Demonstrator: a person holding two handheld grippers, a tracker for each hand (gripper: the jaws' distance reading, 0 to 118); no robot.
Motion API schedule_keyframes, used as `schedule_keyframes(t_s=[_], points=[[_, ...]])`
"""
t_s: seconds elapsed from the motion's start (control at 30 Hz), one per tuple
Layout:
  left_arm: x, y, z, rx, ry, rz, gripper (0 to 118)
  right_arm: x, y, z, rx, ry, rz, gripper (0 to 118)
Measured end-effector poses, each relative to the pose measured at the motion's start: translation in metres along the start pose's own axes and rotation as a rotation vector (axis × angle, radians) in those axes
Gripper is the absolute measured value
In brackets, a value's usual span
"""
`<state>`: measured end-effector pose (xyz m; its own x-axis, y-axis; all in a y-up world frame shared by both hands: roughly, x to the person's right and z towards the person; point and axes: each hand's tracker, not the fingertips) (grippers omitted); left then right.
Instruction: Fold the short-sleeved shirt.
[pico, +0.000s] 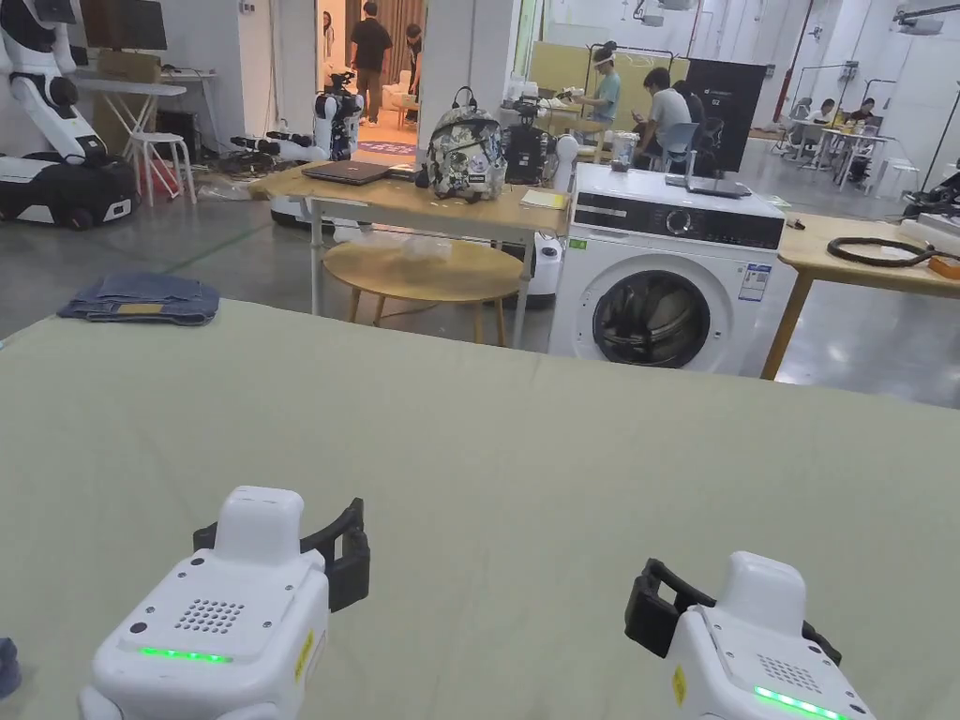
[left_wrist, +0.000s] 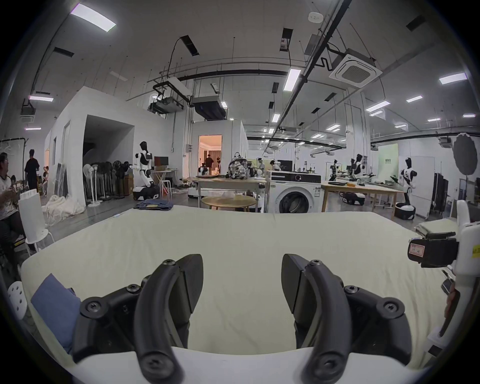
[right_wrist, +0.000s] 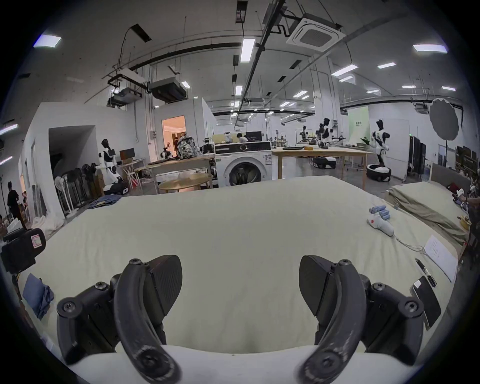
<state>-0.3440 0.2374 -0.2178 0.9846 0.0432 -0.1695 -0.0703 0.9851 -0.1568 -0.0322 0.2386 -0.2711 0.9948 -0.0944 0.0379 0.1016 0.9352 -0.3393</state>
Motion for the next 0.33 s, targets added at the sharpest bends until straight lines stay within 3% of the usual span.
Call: schedule_keyframes(t_s=[0.2,0.33], points=[[-0.0043,-0.0005,-0.0008,-0.007,-0.003,-0.005,62,-0.0014,-0.0008,0.0000,0.019,-0.026,0.034,94],[-0.0080,-0.0044,-0.0018,-0.013,-0.004,-0.010,62,0.0058,0.0028,-0.0041,-0.046,0.007,-0.015,94]])
